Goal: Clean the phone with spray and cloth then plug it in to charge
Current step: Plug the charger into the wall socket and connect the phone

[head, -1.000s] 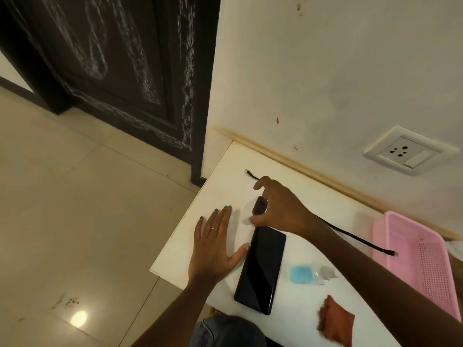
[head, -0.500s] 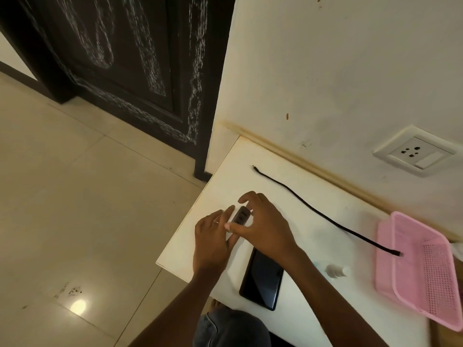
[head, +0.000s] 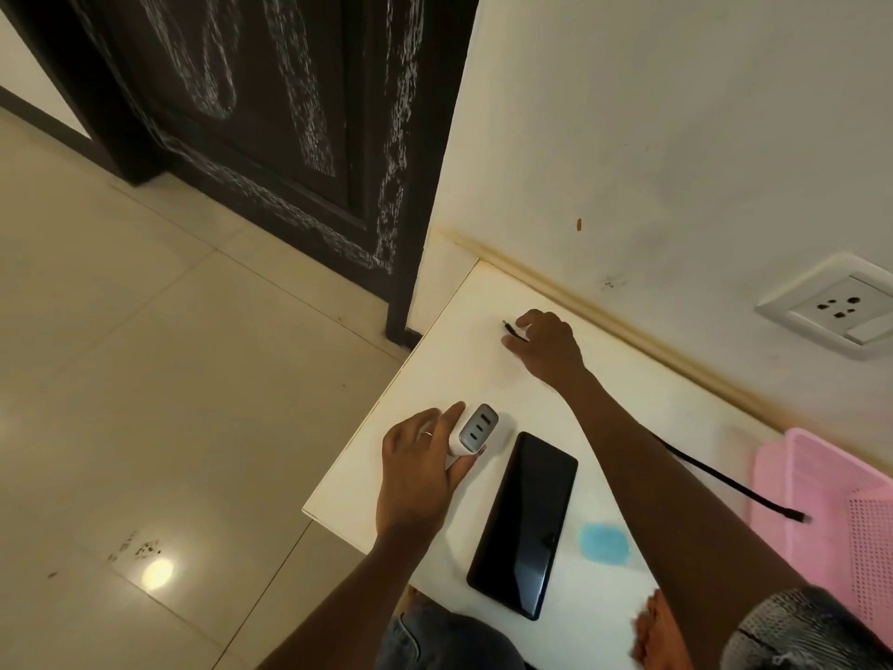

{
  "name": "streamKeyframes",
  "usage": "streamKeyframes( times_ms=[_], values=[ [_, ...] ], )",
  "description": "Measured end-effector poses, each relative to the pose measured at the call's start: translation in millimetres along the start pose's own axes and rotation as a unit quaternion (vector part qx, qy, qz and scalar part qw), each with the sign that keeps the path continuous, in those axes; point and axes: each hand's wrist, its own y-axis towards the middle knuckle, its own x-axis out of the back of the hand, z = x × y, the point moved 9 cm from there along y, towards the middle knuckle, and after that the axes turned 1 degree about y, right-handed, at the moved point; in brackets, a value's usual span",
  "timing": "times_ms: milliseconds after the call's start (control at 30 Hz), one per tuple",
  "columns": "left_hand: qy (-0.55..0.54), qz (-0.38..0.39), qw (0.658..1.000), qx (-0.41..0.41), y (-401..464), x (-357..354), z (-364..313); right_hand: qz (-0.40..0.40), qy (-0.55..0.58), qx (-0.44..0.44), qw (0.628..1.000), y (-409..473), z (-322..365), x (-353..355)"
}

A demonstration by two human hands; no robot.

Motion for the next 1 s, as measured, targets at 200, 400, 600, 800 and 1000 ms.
streamKeyframes(
  times_ms=[200, 400, 600, 800, 1000],
  values=[
    [0.009, 0.014, 1.0, 0.007, 1.1, -4.2, 3.2, -0.046, -0.025, 0.061, 0.997, -8.2, 16.5, -11.0],
    [0.009, 0.017, 1.0, 0.011, 0.4, -3.1, 1.0, -0.039, -0.03, 0.081, 0.996, -25.4, 21.7, -7.9],
    [0.024, 0.01, 1.0, 0.0, -1.1, -1.1, -2.6, -0.044, 0.205, 0.055, 0.976, -65.1, 28.8, 32.8],
    [0.023, 0.0, 1.0, -0.004, -3.3, 0.6, -3.9, 0.008, 0.187, 0.098, 0.977, -125.8, 44.3, 32.8],
    [0.022, 0.001, 1.0, -0.003, -2.0, -2.5, -1.0, -0.044, 0.081, 0.104, 0.99, -148.8, 41.5, 21.9]
  ],
)
